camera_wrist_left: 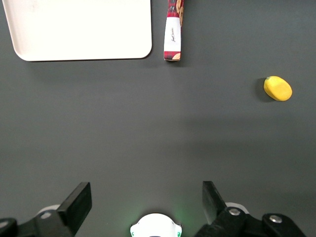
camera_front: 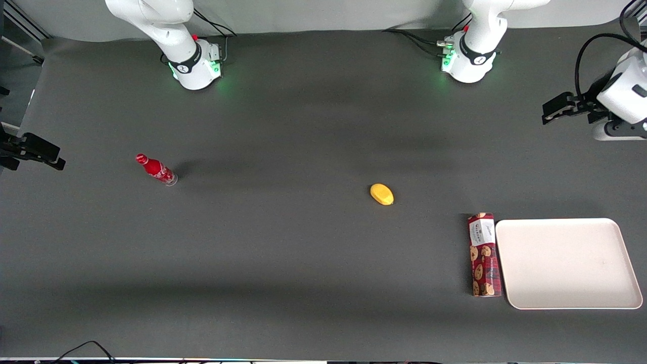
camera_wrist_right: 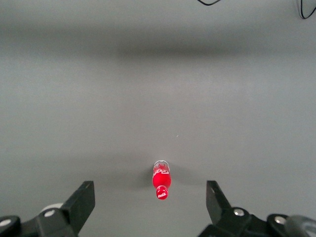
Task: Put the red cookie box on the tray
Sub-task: 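Move the left gripper toward the red plaid cookie box beside the tray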
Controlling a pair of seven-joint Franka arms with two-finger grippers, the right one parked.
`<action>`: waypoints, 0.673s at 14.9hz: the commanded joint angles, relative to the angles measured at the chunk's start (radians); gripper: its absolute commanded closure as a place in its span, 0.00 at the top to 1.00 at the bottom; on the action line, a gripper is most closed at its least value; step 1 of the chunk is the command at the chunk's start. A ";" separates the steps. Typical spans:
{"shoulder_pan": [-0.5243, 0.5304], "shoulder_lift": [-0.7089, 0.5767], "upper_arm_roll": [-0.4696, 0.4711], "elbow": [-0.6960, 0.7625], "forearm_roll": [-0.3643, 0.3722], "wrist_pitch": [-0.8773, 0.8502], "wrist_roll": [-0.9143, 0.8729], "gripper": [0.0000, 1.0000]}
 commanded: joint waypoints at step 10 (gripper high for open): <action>-0.007 0.139 0.032 0.142 -0.057 0.116 0.053 1.00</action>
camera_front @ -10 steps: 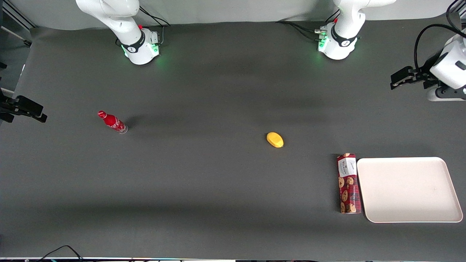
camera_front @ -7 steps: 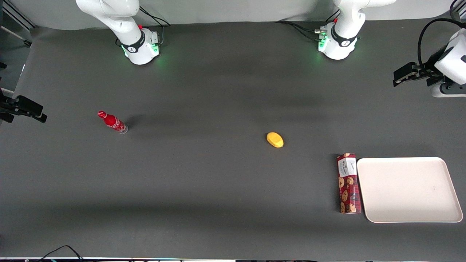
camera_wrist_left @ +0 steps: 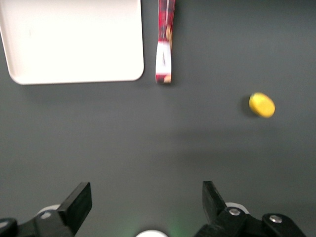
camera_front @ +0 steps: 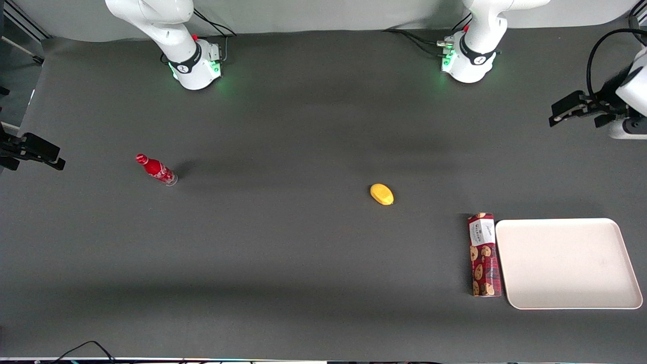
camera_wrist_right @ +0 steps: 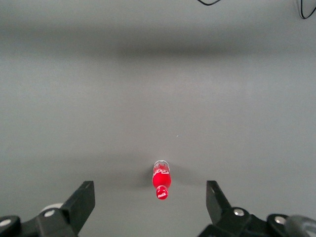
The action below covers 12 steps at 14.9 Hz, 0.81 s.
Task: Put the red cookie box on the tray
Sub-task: 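Move the left gripper toward the red plaid cookie box beside the tray, then lower the left gripper onto the cookie box and close on it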
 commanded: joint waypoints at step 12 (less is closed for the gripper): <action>-0.018 0.682 -0.056 0.226 0.038 0.494 -0.008 1.00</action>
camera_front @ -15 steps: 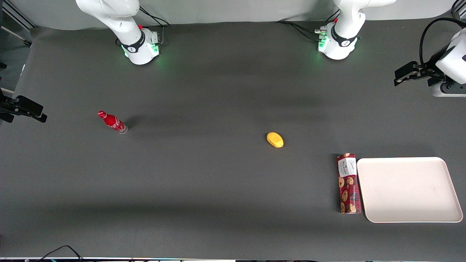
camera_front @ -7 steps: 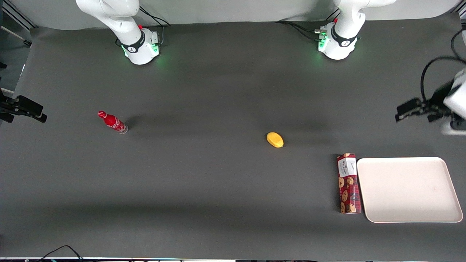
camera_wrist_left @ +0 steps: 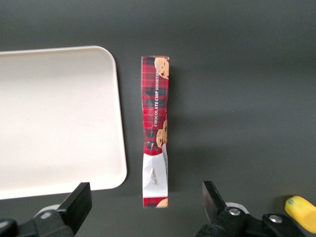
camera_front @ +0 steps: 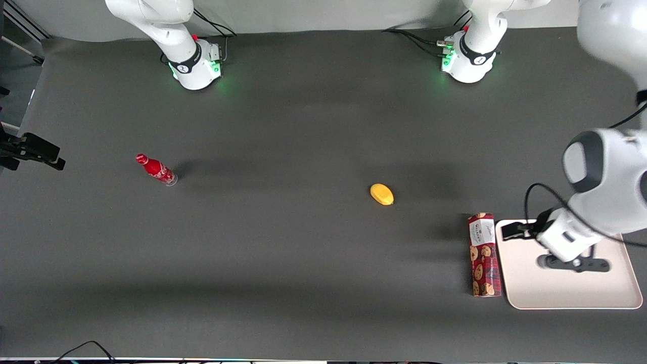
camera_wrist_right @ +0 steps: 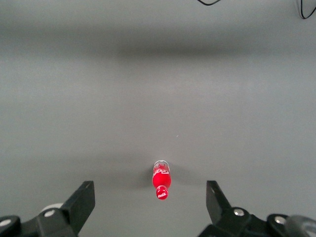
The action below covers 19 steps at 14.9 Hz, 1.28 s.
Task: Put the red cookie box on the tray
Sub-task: 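Lower the left gripper onto the cookie box and close on it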
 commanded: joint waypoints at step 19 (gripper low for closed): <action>-0.006 0.212 -0.017 0.161 0.011 -0.017 -0.010 0.00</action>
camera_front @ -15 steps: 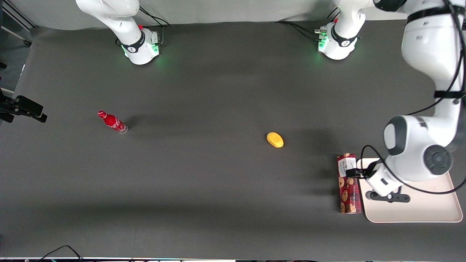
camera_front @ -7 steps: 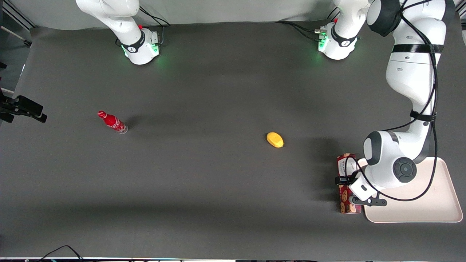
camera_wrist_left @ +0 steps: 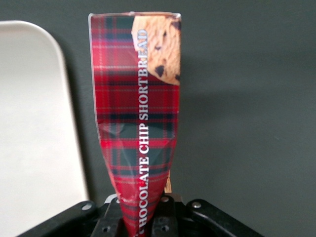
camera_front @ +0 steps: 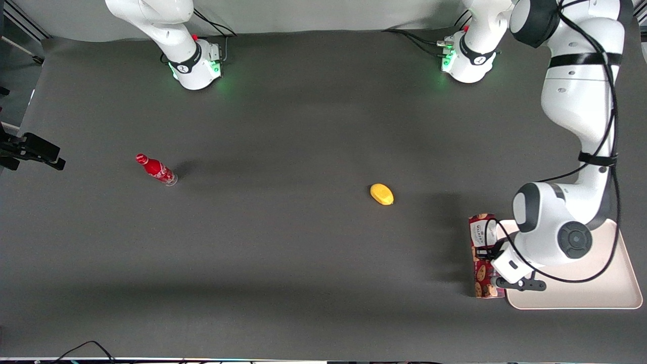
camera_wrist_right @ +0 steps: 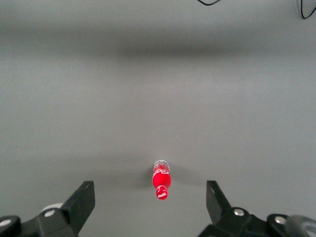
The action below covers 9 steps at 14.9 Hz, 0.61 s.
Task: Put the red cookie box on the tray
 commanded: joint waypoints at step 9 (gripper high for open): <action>0.001 -0.199 0.045 0.462 0.007 -0.801 -0.062 0.00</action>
